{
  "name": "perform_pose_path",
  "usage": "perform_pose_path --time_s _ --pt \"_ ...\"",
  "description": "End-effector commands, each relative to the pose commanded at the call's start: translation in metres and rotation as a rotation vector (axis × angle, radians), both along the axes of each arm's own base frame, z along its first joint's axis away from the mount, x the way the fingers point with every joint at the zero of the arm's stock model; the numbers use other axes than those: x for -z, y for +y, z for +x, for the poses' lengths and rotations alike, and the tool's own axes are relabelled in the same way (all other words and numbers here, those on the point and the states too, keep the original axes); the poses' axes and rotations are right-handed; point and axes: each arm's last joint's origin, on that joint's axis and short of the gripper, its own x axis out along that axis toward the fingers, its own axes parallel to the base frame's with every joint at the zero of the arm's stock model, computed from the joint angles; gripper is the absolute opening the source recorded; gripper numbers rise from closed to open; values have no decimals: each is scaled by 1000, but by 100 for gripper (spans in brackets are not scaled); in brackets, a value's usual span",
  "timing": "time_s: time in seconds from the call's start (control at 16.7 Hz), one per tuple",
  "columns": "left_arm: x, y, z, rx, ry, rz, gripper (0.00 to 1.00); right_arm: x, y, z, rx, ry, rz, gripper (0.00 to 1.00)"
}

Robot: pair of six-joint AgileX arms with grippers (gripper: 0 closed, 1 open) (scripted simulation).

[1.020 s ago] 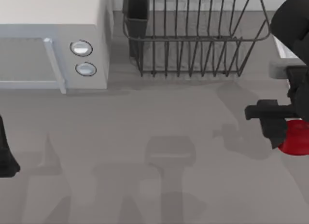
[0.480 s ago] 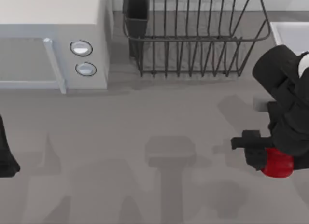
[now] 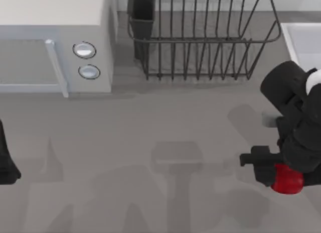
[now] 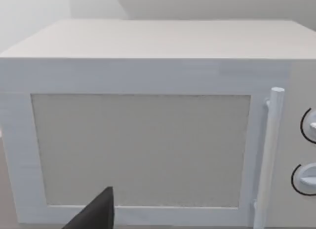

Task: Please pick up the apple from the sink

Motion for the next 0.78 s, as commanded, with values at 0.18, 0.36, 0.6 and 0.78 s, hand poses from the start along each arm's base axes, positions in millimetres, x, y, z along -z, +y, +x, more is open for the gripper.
perform_pose_path --time_s 0.18,0.36,0.6,0.78 --pt "0 0 0 0 0 0 100 0 0 0 0 0 0 30" --pt "0 0 0 0 0 0 100 0 0 0 0 0 0 53" --pt "0 0 0 0 0 0 100 0 0 0 0 0 0 83" --pt "0 0 0 0 0 0 100 0 0 0 0 0 0 100"
